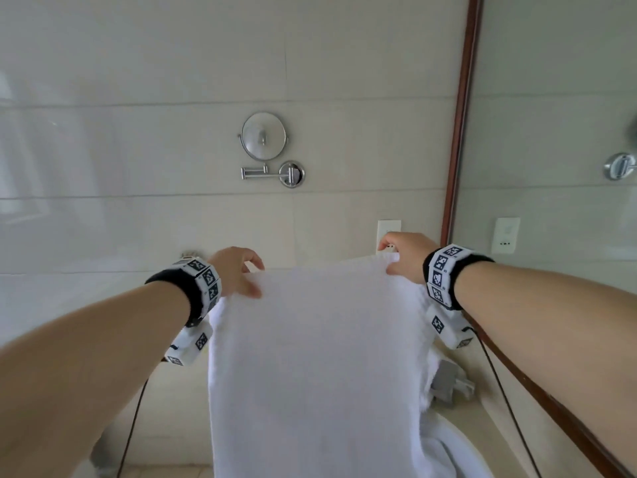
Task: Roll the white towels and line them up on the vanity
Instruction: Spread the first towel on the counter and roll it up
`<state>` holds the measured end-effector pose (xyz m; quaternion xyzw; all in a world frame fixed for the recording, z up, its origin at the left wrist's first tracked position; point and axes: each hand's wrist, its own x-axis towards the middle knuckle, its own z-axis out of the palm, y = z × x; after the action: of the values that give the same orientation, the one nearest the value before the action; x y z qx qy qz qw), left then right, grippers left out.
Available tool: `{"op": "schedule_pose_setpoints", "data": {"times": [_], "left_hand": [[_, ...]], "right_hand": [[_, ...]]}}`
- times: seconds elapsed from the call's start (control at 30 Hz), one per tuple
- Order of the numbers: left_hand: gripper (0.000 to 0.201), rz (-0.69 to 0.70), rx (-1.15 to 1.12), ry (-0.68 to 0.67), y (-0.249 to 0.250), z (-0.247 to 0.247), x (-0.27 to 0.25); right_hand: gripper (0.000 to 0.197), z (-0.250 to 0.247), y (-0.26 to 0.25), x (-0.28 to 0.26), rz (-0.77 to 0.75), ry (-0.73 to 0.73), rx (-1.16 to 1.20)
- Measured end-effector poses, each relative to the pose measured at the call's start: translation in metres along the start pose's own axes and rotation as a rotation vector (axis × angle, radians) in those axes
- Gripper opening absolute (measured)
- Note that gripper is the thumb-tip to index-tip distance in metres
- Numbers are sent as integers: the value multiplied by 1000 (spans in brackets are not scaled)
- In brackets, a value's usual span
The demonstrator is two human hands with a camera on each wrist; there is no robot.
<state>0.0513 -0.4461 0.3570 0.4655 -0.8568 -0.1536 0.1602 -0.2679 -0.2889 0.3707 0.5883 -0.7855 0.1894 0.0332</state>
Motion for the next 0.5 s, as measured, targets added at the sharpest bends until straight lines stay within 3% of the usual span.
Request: {"op": "schedule_pose_setpoints", "data": {"times": [0.1,0.27,0.4,0.5], "left_hand": [[47,-4,40,205,16,-30,42],[33,-11,-139,562,61,-110,87],[27,50,-183,771,91,-170,85],[23,101,-226,828,102,-183,60]], "right_hand": [[39,-30,-10,49,-22,109,-11],[34,-116,-33,100,-49,453,19],[29,-173,-44,98,-100,692,54],[27,-188,-40,71,-123,737,70]]}}
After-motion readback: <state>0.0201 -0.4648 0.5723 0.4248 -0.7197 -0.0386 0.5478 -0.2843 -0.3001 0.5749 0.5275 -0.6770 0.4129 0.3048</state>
